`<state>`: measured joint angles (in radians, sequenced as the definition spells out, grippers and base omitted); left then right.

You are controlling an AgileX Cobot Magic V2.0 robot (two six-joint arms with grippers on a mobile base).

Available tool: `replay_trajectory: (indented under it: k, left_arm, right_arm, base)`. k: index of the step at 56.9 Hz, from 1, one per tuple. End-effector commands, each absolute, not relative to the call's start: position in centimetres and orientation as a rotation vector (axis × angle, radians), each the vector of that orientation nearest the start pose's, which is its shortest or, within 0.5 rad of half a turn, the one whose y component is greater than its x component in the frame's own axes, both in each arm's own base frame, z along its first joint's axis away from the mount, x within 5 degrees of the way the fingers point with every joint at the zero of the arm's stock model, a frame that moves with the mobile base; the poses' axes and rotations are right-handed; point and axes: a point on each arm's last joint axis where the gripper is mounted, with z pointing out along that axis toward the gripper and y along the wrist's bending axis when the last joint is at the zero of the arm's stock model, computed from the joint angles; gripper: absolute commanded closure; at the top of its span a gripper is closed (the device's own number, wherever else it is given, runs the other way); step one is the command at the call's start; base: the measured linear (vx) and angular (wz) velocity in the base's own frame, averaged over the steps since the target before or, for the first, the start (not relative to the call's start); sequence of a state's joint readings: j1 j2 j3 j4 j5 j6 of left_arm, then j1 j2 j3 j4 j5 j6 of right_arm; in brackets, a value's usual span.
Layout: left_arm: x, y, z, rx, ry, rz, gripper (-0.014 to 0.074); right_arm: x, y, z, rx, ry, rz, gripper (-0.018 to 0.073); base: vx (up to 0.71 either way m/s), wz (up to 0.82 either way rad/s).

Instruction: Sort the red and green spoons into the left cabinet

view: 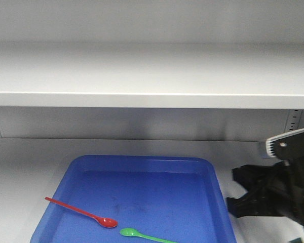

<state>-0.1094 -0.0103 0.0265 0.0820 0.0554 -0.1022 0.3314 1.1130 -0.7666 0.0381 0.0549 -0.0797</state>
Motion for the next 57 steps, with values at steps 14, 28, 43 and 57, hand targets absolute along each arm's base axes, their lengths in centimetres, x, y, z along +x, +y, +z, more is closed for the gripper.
replay_trajectory:
  k: [14,28,43,57]
  left_arm:
    - [5.5,-0.6,20.2,0.056,1.473,-0.119,0.0603]
    - [5.5,-0.6,20.2,0.056,1.473,-0.119,0.0603]
    - [5.5,-0.6,20.2,0.056,1.473,-0.119,0.0603]
    - [5.5,-0.6,20.2,0.056,1.473,-0.119,0.0603]
  right_arm:
    - [17.1,3.0,33.0,-0.188,1.605,0.090,0.0566]
    - [12.5,1.8,29.5,-0.154,1.570,0.070,0.0566]
    - [7.5,1.1,25.3,-0.108,1.436,0.110,0.0566]
    - [6.0,0.9,22.6,-0.124,1.392,0.095,0.0566]
  base:
    - [0.00,0.00]
    - [0.00,0.00]
    - [0.00,0.00]
    - [0.00,0.00]
